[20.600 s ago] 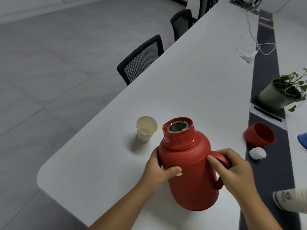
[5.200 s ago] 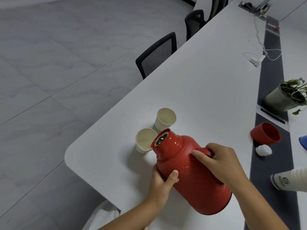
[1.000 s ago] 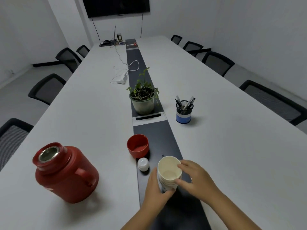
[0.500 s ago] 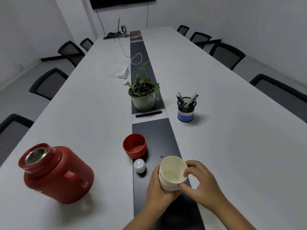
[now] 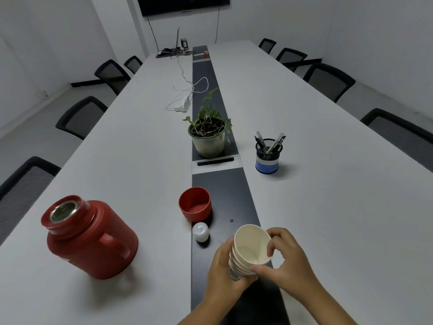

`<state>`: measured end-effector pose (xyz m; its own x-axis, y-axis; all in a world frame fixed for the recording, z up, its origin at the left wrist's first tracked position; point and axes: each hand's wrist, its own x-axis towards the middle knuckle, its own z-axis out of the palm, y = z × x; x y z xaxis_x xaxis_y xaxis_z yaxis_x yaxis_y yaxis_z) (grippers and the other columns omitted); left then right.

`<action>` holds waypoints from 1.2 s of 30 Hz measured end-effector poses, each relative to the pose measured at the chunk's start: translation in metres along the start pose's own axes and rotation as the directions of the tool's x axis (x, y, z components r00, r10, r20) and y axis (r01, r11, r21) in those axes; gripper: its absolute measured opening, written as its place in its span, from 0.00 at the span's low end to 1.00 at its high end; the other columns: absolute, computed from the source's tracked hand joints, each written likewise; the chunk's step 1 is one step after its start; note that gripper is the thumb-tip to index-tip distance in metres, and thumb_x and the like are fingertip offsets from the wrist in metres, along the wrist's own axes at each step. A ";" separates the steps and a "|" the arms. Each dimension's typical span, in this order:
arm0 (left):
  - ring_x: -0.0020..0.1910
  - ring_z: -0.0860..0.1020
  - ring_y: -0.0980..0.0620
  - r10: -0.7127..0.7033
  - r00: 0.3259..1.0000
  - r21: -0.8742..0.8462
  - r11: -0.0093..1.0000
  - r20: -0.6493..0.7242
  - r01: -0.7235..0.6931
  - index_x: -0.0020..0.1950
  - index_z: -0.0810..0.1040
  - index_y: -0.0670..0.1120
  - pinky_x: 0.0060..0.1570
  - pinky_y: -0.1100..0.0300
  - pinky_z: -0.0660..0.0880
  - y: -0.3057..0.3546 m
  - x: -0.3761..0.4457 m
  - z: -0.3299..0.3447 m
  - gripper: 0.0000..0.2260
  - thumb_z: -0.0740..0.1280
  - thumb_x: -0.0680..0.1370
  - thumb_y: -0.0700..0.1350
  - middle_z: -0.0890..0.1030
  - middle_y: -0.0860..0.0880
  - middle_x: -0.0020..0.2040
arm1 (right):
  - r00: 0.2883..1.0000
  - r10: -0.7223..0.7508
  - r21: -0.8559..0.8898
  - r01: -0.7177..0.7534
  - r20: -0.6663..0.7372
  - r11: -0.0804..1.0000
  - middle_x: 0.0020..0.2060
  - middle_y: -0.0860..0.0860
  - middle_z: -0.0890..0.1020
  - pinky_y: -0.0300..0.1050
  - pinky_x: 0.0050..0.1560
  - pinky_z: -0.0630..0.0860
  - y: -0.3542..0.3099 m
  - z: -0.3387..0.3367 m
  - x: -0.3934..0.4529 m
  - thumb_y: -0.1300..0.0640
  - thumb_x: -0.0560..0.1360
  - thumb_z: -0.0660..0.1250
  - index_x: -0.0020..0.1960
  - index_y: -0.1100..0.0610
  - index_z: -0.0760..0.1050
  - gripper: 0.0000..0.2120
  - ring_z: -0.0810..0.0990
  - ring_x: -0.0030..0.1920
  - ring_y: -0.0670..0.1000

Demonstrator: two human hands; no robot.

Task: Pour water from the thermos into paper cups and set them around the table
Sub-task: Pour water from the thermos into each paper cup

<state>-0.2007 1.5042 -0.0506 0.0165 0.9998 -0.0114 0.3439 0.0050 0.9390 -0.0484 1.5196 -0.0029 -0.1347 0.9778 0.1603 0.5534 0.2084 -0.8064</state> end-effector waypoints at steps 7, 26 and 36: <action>0.59 0.67 0.72 0.024 1.000 0.004 1.000 -0.008 -0.024 0.60 0.62 0.67 0.49 0.81 0.67 0.006 -0.005 0.000 0.33 0.75 0.61 0.50 0.69 0.64 0.60 | 0.987 -0.033 0.121 0.052 -0.160 0.991 0.48 0.38 0.71 0.23 0.44 0.68 -0.008 -0.008 -0.001 0.45 0.50 0.75 0.33 0.48 0.62 0.23 0.71 0.50 0.41; 0.58 0.68 0.73 -0.054 0.997 0.012 0.998 -0.048 0.054 0.57 0.61 0.74 0.47 0.82 0.66 0.003 -0.012 -0.003 0.32 0.75 0.62 0.54 0.72 0.67 0.58 | 0.996 0.072 0.455 -0.087 0.051 0.886 0.57 0.37 0.70 0.21 0.50 0.67 -0.010 0.021 -0.003 0.52 0.52 0.78 0.62 0.36 0.51 0.49 0.72 0.56 0.36; 0.67 0.64 0.56 -0.143 0.990 0.047 0.989 -0.004 0.143 0.69 0.49 0.60 0.65 0.61 0.65 0.014 -0.017 -0.016 0.41 0.74 0.67 0.47 0.63 0.55 0.70 | 0.978 0.004 0.393 0.081 -0.210 0.916 0.54 0.33 0.70 0.36 0.56 0.69 -0.039 -0.003 -0.010 0.52 0.53 0.75 0.58 0.37 0.60 0.39 0.70 0.55 0.31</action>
<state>-0.2116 1.4872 -0.0320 -0.0365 0.9889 -0.1443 0.3863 0.1472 0.9106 -0.0661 1.5016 0.0281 0.0437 0.9610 0.2730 0.1733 0.2618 -0.9494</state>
